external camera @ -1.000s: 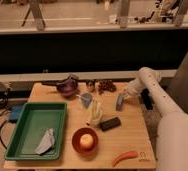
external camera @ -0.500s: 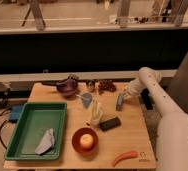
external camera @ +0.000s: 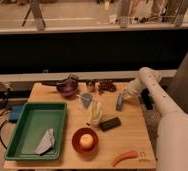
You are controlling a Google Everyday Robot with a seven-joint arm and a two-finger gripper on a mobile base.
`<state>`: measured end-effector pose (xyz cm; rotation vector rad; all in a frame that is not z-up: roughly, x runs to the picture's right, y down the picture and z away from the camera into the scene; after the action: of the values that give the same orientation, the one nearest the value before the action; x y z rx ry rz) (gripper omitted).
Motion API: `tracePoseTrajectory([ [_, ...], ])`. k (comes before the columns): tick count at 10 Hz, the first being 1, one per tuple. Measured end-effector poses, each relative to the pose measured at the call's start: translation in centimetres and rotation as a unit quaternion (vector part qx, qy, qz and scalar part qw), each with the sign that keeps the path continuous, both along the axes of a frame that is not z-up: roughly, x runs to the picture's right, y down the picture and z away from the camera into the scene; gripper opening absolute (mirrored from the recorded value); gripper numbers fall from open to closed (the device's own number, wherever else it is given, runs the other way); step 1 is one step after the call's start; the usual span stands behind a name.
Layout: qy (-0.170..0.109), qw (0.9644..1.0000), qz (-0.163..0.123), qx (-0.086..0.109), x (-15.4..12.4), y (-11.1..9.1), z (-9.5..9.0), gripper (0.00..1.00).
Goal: Wipe table surface with sponge
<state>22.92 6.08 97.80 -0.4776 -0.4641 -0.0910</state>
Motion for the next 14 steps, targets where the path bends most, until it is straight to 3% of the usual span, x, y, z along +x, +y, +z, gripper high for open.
tracePoseTrajectory([
  [3, 0.0, 1.0, 0.0, 0.0, 0.0, 0.0, 0.0, 0.12],
  [7, 0.0, 1.0, 0.0, 0.0, 0.0, 0.01, 0.0, 0.54],
  [9, 0.0, 1.0, 0.0, -0.001, -0.02, 0.11, 0.02, 0.67],
  [11, 0.0, 1.0, 0.0, -0.001, -0.02, 0.11, 0.04, 0.58],
  [14, -0.004, 1.0, -0.006, -0.004, -0.31, 0.39, -0.02, 0.27],
])
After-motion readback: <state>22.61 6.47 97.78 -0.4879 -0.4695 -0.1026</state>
